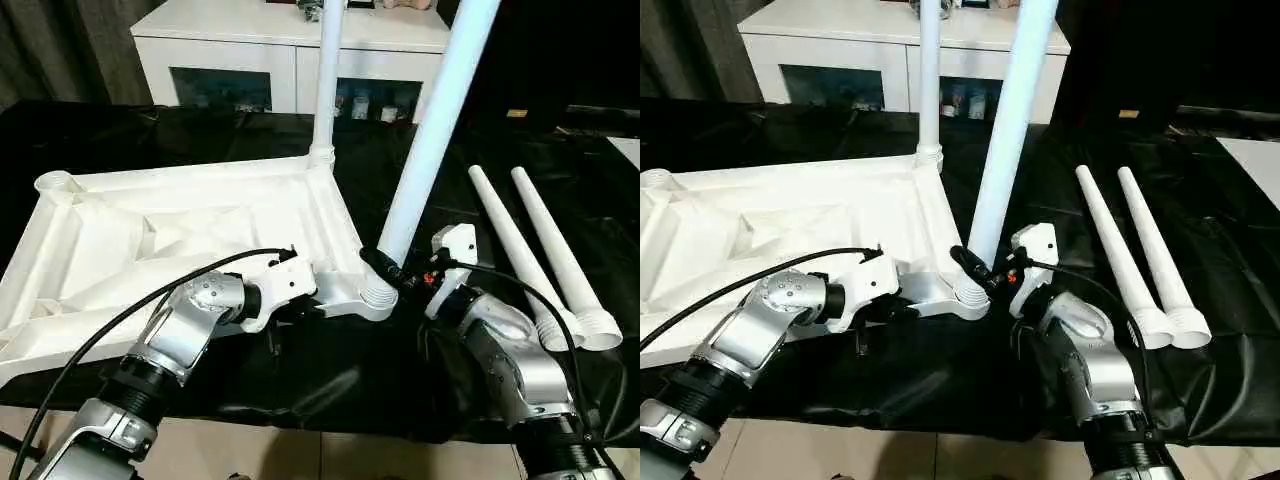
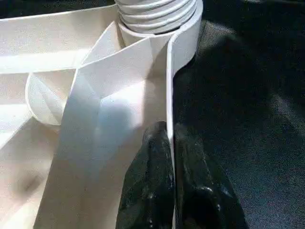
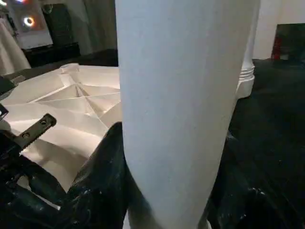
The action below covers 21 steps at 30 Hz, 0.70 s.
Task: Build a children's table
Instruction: Insert table leg to table base
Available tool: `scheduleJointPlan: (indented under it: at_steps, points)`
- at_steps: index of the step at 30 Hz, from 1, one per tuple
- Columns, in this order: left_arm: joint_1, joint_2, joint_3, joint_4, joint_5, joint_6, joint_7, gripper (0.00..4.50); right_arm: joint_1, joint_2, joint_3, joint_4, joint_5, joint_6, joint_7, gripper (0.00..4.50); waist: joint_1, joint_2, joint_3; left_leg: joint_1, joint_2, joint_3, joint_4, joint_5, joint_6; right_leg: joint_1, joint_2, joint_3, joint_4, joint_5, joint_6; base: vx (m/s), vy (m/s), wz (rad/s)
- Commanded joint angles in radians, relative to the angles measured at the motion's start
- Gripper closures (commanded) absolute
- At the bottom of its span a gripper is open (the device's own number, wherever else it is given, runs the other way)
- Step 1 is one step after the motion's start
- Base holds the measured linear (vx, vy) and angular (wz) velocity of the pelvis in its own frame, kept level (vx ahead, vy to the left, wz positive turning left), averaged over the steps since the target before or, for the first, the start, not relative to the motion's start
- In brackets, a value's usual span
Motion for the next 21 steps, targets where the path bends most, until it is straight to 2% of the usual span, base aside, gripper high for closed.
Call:
scheduleJointPlan:
  at_steps: [1,5,7,9,11,14,18,19,21]
  points:
    - [-0.031,0.003,0.028,0.013,0.007,-0.010,0.063,4.50,0.047,-0.001,-0.026,0.092,-0.039,0.024,-0.059,2.66,-0.005,0.004,-0.050,0.017,0.059,-0.040,-0.092,-0.421,-0.020,0.021,-0.060,0.044,-0.092,-0.464,-0.162,0.000,0.000,0.00]
    - [-0.035,0.001,0.028,0.019,0.008,-0.016,0.066,4.50,0.043,0.023,-0.046,0.114,-0.019,0.008,-0.087,2.66,-0.009,0.005,-0.049,0.019,0.059,-0.043,-0.094,-0.455,-0.029,0.018,-0.059,0.043,-0.095,-0.479,-0.156,0.000,0.000,0.00]
    - [-0.036,0.001,0.028,0.022,0.008,-0.020,0.068,4.50,0.033,0.040,-0.068,0.128,0.008,0.030,-0.102,2.66,-0.011,0.004,-0.049,0.019,0.058,-0.044,-0.094,-0.466,-0.028,0.018,-0.060,0.043,-0.097,-0.491,-0.155,0.000,0.000,0.00]
    - [-0.038,0.000,0.026,0.022,0.008,-0.020,0.068,4.50,0.021,0.048,-0.085,0.140,0.044,0.096,-0.104,2.66,-0.012,0.005,-0.049,0.020,0.059,-0.045,-0.095,-0.468,-0.029,0.018,-0.060,0.042,-0.097,-0.494,-0.154,0.000,0.000,0.00]
    - [-0.041,-0.001,0.025,0.025,0.009,-0.022,0.069,4.50,0.004,0.043,-0.092,0.168,0.056,0.127,-0.099,2.66,-0.015,0.008,-0.049,0.019,0.059,-0.045,-0.096,-0.476,-0.033,0.018,-0.059,0.042,-0.096,-0.482,-0.159,0.000,0.000,0.00]
    - [-0.044,0.000,0.024,0.029,0.009,-0.026,0.070,4.50,-0.011,0.025,-0.085,0.190,0.047,0.127,-0.082,2.66,-0.019,0.008,-0.049,0.019,0.058,-0.045,-0.096,-0.483,-0.038,0.017,-0.059,0.040,-0.097,-0.484,-0.160,0.000,0.000,0.00]
    - [-0.048,0.001,0.024,0.035,0.009,-0.032,0.070,4.50,-0.019,-0.006,-0.065,0.200,0.037,0.169,-0.046,2.66,-0.026,0.008,-0.047,0.020,0.058,-0.045,-0.096,-0.494,-0.036,0.016,-0.060,0.039,-0.101,-0.503,-0.157,0.000,0.000,0.00]
    - [-0.049,0.003,0.024,0.037,0.009,-0.035,0.071,4.50,-0.013,-0.042,-0.020,0.201,0.001,0.186,-0.019,2.66,-0.027,0.008,-0.047,0.021,0.058,-0.046,-0.096,-0.498,-0.036,0.016,-0.059,0.039,-0.101,-0.509,-0.156,0.000,0.000,0.00]
    - [-0.050,0.004,0.024,0.039,0.010,-0.039,0.072,4.50,-0.006,-0.064,0.010,0.200,-0.025,0.184,-0.001,2.66,-0.027,0.006,-0.047,0.019,0.059,-0.045,-0.097,-0.491,-0.034,0.019,-0.059,0.038,-0.102,-0.506,-0.151,0.000,0.000,0.00]
